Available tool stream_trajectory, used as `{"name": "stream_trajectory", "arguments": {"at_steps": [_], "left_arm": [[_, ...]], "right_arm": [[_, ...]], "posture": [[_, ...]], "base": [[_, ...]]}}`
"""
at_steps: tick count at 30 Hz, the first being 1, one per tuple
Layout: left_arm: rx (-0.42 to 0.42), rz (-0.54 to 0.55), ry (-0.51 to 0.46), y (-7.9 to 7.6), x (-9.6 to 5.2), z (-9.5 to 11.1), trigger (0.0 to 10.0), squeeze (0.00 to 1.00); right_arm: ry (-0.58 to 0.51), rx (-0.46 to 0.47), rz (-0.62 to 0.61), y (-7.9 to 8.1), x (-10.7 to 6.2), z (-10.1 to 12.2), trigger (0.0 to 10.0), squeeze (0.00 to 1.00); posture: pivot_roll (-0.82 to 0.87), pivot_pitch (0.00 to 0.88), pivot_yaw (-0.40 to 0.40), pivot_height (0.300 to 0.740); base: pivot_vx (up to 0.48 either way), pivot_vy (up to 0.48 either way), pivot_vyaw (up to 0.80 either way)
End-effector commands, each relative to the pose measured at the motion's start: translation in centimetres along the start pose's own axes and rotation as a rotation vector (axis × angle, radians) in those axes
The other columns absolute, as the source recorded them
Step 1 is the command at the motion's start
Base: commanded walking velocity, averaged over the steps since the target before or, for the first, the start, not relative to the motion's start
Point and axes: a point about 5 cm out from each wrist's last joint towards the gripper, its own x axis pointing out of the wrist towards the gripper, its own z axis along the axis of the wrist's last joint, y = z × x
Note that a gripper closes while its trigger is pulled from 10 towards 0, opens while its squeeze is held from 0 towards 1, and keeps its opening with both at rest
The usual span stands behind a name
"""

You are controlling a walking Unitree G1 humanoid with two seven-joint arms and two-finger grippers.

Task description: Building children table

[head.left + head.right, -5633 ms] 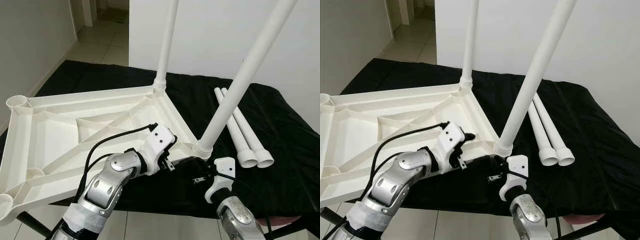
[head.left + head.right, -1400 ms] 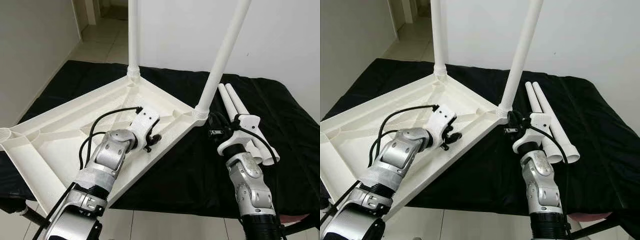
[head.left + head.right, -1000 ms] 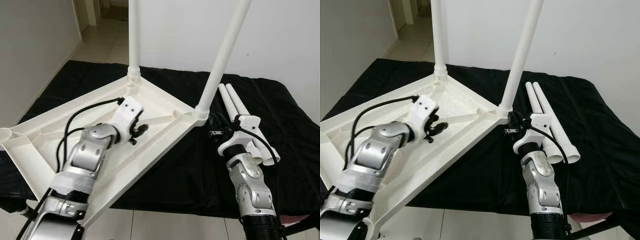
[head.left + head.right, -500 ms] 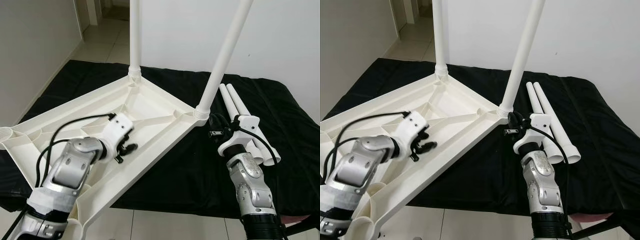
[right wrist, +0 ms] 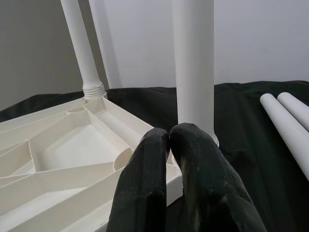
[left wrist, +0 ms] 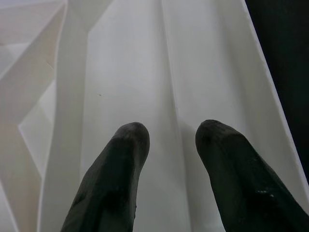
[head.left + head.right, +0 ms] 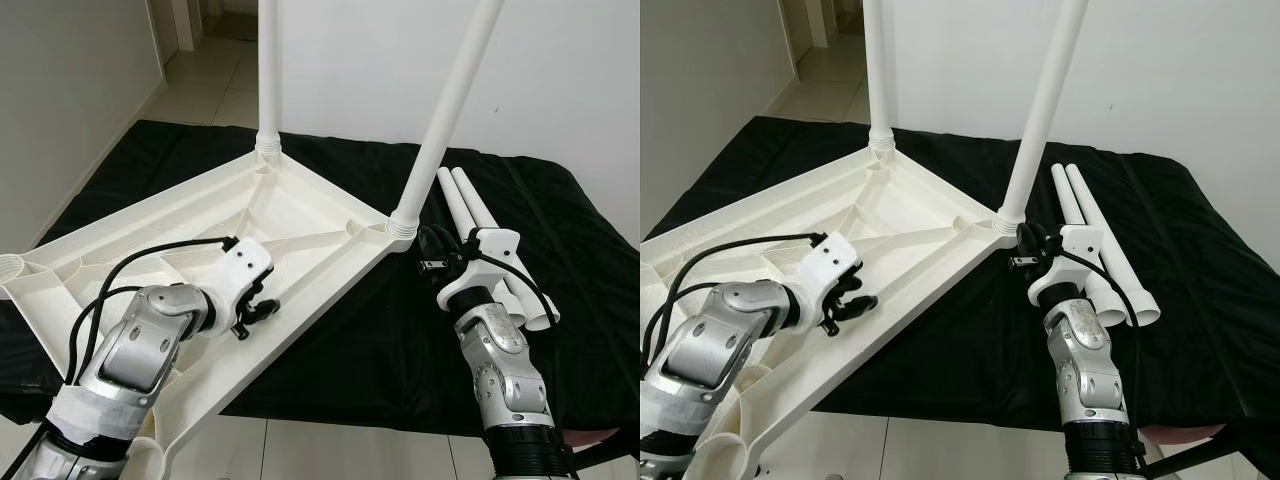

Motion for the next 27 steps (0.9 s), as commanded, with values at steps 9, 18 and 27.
{"name": "stream_trajectory", "arguments": {"at_steps": [9, 18, 27], "left_arm": [[-0.04, 0.012, 0.106, -0.3, 0.5, -1.3, 10.0, 0.0], [-0.048, 0.051, 0.116, -0.1, 0.8, -1.4, 0.0, 0.0], [-0.11, 0.104, 0.068, -0.5, 2.4, 0.0, 0.0, 0.0]], "right_arm": [[0.002, -0.005, 0.006, -0.1, 0.2, 0.0, 10.0, 0.0], [0.001, -0.008, 0.005, -0.2, 0.3, 0.1, 10.0, 0.0], [-0.004, -0.007, -0.001, -0.3, 0.3, 0.2, 10.0, 0.0]], "posture": [[-0.02, 0.0, -0.061, 0.74], [-0.02, 0.0, -0.062, 0.74], [-0.02, 0.0, -0.059, 0.74]], "base": [[0.0, 0.0, 0.0], [0.0, 0.0, 0.0], [0.0, 0.0, 0.0]]}}
